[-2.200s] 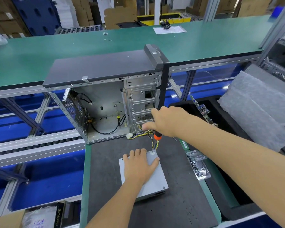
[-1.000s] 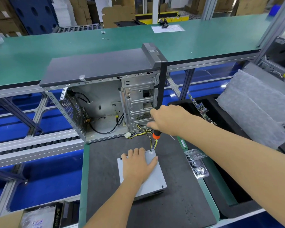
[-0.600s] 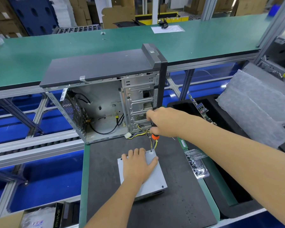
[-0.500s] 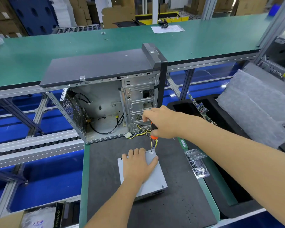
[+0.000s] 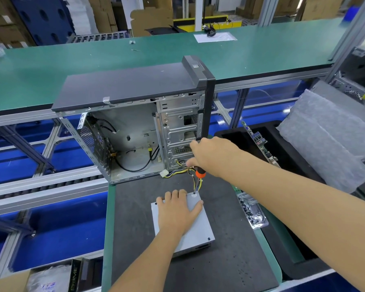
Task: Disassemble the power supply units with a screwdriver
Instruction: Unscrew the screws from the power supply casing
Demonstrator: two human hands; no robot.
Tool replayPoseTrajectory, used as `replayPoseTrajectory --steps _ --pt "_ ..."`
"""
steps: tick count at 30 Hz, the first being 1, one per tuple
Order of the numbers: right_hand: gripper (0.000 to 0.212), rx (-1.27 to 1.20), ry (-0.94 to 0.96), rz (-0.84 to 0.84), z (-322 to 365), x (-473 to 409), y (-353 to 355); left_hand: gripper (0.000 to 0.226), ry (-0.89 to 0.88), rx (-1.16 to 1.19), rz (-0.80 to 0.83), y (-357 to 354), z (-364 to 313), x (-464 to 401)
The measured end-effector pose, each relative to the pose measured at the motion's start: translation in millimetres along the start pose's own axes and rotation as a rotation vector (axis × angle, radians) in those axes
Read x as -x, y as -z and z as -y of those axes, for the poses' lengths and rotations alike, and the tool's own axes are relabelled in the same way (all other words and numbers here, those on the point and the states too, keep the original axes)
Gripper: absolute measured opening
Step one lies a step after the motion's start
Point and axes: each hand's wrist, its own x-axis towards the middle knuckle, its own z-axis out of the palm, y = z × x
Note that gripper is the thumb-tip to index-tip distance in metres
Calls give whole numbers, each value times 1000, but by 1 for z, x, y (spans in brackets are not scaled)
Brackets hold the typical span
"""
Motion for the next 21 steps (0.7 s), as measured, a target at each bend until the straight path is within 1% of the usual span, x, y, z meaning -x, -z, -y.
replayPoseTrajectory --steps 2,4,6,8,9,11,15,16,18,21 --pt "33 19 59 -16 -2 1 -1 82 -4 -1 -1 0 0 0" --pt "33 -41 111 3 -3 2 -2 82 -1 -3 -5 0 -1 0" --pt "47 -101 114 39 -2 2 -3 83 1 1 -7 0 0 0" --pt "62 -91 47 60 -1 0 -4 83 3 7 -4 0 0 0" --pt "63 -69 9 62 -2 -2 -4 83 4 12 -2 0 -1 0" --pt "55 -13 -8 50 -3 -3 -5 83 4 14 -5 0 -1 0" --pt "23 -9 65 6 -4 -3 -6 83 8 15 -1 1 -1 1" --pt "19 -26 72 4 -5 -3 -6 82 9 20 2 2 -1 1" --pt "20 -46 88 -2 -5 -3 -8 77 2 51 -13 2 -1 1" --pt "21 -37 108 -24 -7 -6 -13 60 -73 165 -63 0 0 0"
